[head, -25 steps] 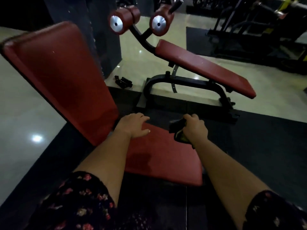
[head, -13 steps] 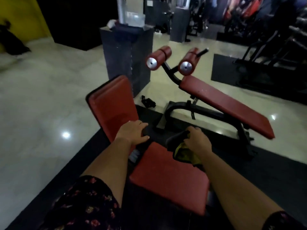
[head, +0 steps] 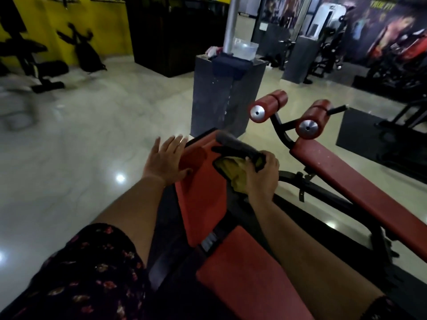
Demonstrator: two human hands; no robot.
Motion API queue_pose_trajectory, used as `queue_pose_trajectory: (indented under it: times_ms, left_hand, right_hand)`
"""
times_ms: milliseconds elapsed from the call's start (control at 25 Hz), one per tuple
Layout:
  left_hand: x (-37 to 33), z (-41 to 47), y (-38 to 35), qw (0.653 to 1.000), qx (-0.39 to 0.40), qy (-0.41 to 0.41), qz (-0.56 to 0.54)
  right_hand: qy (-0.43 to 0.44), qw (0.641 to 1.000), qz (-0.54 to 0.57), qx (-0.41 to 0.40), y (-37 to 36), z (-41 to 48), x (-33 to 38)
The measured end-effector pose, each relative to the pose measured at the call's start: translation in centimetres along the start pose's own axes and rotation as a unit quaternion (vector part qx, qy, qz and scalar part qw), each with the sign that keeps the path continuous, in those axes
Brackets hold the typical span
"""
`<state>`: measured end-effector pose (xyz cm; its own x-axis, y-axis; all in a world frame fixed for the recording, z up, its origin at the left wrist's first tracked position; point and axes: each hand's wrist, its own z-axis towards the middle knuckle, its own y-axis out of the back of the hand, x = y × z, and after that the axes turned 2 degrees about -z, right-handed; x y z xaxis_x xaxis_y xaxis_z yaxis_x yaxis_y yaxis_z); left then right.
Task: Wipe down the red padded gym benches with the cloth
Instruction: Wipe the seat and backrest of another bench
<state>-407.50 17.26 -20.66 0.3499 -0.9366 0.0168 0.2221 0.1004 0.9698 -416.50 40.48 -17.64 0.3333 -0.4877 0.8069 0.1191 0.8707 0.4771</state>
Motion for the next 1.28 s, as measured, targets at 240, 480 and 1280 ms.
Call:
queue_pose_trajectory:
  times_ms: [240, 480, 1280]
  left_hand:
    - [0.5, 0.7, -1.3, 0.982, 0.185, -0.015, 0.038]
    - [0.9, 0.8, -2.2, 0.990, 0.140, -0.010, -0.016]
    - [-2.3, 1.9, -7.2, 0.982, -0.022, 0.145, -0.122]
  right_hand:
    - [0.020, 0.990, 0.105, 0.089, -5.4, -1.4, -0.2]
    - [0.060, 0.935, 0.005, 0.350, -8.7, -0.9, -5.3]
    - [0.183, 0.903, -0.146, 0.360, -15.6, 1.8, -8.8]
